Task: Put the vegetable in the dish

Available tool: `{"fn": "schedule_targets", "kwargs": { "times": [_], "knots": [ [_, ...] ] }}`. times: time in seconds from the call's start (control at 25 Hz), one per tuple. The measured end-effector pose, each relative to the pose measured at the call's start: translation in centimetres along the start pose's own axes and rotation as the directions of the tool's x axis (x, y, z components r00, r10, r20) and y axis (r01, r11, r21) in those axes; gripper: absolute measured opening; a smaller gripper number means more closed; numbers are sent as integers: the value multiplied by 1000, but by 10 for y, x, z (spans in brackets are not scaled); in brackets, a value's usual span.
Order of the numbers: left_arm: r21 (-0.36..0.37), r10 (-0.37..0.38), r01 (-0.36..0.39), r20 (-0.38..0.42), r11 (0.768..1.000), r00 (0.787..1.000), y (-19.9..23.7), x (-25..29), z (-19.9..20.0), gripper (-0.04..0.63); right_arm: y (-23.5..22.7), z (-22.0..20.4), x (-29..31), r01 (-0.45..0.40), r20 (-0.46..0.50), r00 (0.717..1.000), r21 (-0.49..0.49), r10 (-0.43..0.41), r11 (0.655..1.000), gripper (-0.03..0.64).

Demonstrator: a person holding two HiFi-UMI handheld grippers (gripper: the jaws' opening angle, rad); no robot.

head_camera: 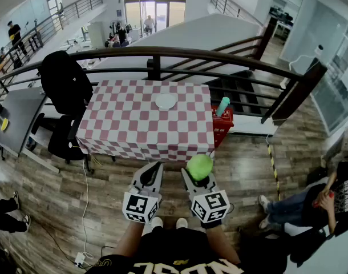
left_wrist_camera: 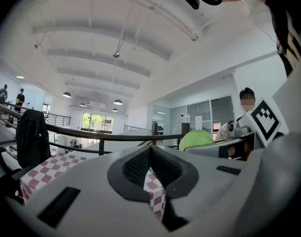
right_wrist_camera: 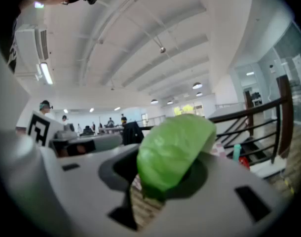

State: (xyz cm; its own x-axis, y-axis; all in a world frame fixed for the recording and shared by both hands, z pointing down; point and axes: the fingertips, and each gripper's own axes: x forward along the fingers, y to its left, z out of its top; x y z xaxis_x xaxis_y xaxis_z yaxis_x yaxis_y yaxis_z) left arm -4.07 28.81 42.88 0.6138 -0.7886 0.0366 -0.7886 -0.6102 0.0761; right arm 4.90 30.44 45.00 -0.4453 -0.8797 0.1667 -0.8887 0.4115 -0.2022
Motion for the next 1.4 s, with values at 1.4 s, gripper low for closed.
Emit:
{"fn": "schedule_targets", "kwargs": {
  "times": [1.4],
  "knots": [
    [-76,44,-48,-56,996,997,108,215,-48,20,-168,-2,164,-36,-104,994,61,43,997,143]
  ]
}}
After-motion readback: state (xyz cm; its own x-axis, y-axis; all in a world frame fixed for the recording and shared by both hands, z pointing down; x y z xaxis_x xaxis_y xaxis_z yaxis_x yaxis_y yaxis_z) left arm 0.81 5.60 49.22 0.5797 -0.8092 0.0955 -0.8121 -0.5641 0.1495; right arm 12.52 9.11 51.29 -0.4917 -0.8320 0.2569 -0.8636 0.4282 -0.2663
